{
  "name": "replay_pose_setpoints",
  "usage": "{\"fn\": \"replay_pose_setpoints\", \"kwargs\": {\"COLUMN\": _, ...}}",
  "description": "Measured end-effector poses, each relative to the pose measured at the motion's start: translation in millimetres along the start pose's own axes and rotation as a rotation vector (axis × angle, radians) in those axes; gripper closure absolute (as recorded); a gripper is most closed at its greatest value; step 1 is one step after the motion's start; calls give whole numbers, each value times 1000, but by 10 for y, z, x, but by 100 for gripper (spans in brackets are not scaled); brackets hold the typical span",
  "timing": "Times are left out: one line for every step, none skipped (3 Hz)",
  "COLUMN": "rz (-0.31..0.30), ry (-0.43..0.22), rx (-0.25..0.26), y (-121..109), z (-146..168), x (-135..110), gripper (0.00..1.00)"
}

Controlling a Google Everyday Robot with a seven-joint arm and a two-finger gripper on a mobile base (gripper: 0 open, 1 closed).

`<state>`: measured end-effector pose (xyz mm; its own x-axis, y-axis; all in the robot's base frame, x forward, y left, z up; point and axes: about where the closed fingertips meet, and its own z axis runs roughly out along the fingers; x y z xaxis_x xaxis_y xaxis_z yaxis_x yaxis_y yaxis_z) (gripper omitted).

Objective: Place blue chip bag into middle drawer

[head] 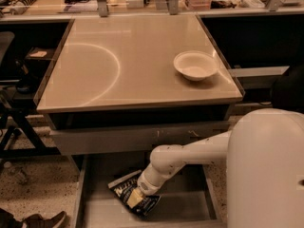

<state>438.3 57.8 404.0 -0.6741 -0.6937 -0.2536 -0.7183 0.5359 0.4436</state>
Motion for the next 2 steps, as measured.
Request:
{"fn": "replay_pose_setpoints", "kwargs": {"rz": 0, "ry": 0, "rx": 0, "y": 0, "z": 0, "x": 0, "gripper": 0}}
{"fn": "replay_pose_setpoints", "kwargs": {"rz": 0, "ry": 0, "rx": 0, "y": 0, "z": 0, "x": 0, "gripper": 0}}
